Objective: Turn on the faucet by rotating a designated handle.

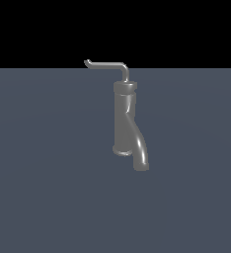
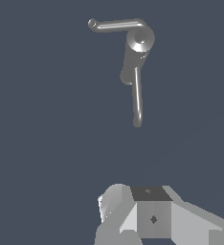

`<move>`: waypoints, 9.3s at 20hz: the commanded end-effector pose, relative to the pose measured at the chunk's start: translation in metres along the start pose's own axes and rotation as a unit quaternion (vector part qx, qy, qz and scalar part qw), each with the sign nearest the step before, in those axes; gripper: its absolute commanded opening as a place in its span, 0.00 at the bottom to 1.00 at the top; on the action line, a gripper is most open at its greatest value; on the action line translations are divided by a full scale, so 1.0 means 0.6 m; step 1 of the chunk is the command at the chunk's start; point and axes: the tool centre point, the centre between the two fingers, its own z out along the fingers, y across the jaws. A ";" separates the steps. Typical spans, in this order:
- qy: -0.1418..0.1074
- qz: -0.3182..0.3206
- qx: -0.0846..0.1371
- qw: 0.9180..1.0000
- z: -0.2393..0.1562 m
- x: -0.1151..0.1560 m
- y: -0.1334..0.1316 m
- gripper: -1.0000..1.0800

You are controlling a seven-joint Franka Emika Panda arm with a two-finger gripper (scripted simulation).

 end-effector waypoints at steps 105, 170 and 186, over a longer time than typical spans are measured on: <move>0.012 0.685 -0.011 0.729 0.298 0.447 -0.078 0.00; 0.011 0.672 -0.011 0.741 0.292 0.274 0.118 0.00; 0.012 0.680 -0.011 0.733 0.290 0.325 0.191 0.00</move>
